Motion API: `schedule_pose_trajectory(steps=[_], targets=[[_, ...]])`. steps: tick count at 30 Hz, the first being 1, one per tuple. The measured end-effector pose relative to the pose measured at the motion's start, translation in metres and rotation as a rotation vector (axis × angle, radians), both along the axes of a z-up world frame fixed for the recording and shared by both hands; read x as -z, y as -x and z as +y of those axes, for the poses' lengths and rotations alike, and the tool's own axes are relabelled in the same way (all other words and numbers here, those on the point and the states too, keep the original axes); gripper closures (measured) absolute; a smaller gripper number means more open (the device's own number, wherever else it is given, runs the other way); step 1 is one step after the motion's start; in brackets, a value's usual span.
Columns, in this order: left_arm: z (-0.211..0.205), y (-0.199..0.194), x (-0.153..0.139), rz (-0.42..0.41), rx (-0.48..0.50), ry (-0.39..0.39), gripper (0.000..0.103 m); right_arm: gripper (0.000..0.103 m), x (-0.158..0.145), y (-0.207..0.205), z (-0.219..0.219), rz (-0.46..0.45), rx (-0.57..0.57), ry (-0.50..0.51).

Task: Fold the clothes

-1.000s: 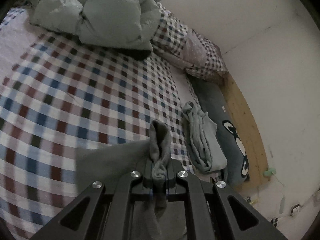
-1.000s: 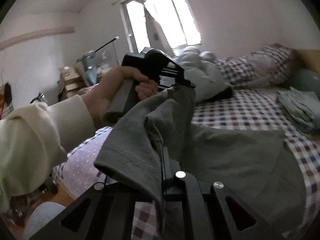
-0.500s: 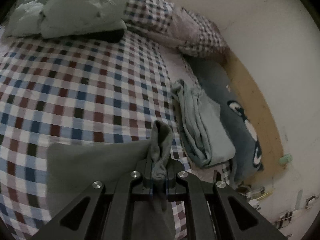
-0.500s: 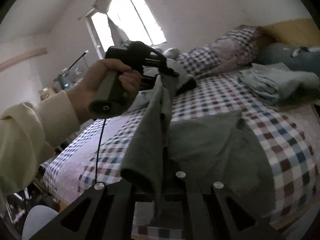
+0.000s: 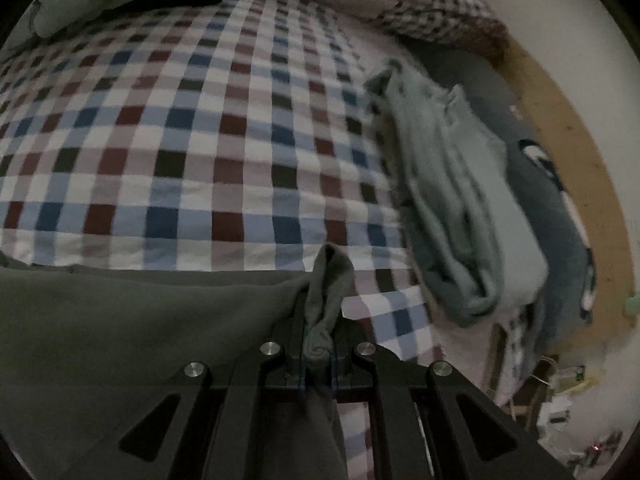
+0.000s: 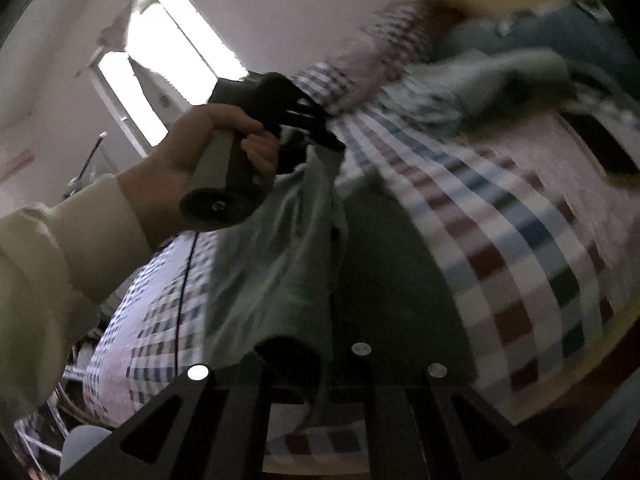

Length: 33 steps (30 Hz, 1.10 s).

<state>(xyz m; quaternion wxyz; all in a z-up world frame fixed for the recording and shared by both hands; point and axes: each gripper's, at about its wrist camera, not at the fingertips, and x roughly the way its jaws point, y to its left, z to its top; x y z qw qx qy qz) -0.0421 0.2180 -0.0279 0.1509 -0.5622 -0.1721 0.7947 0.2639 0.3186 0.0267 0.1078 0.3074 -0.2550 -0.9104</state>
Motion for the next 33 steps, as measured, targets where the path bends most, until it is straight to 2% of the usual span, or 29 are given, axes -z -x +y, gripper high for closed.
schedule_pose_trajectory(steps=[4,7,8,10,11,13,15,17,21,23,24,25,28,30,33], targets=[[0.007,0.003,0.014,-0.006,-0.018,0.004,0.096,0.099,0.024,0.008,0.016,-0.088,0.037,0.029],[0.011,0.005,0.015,-0.004,0.004,0.007,0.093,0.099,0.031,0.010,0.022,-0.110,0.045,0.035],[0.012,0.006,0.015,-0.006,0.016,0.004,0.088,0.098,0.030,0.009,0.023,-0.111,0.044,0.029],[0.013,0.008,0.013,-0.008,0.055,-0.044,0.067,0.095,0.030,0.004,0.024,-0.115,0.050,0.017],[0.014,0.009,0.010,-0.008,0.069,-0.068,0.063,0.092,0.030,0.003,0.026,-0.125,0.061,0.014],[0.010,0.008,-0.001,0.002,0.112,-0.134,0.046,0.088,0.032,0.001,0.031,-0.147,0.087,0.009],[0.002,0.006,-0.016,0.038,0.133,-0.162,0.037,0.085,0.033,0.000,0.040,-0.179,0.131,0.004],[-0.009,0.003,-0.036,0.084,0.156,-0.190,0.037,0.082,0.036,0.002,0.051,-0.213,0.180,-0.003],[-0.052,-0.001,-0.076,0.184,0.161,-0.233,0.037,0.082,0.036,0.001,0.069,-0.256,0.259,-0.020],[-0.085,-0.005,-0.091,0.239,0.140,-0.231,0.033,0.082,0.034,-0.001,0.076,-0.259,0.287,-0.031],[-0.104,-0.008,-0.095,0.264,0.119,-0.217,0.024,0.082,0.031,-0.003,0.076,-0.249,0.291,-0.042],[-0.122,-0.011,-0.099,0.289,0.098,-0.203,0.020,0.082,0.028,-0.004,0.077,-0.239,0.295,-0.053],[-0.168,-0.018,-0.089,0.303,0.039,-0.128,0.020,0.080,0.018,-0.003,0.061,-0.197,0.257,-0.101],[-0.185,-0.018,-0.071,0.273,0.017,-0.089,0.020,0.075,0.011,-0.002,0.048,-0.167,0.222,-0.135],[-0.205,-0.016,-0.038,0.207,0.003,-0.089,0.020,0.066,0.001,0.000,0.028,-0.122,0.170,-0.186]])
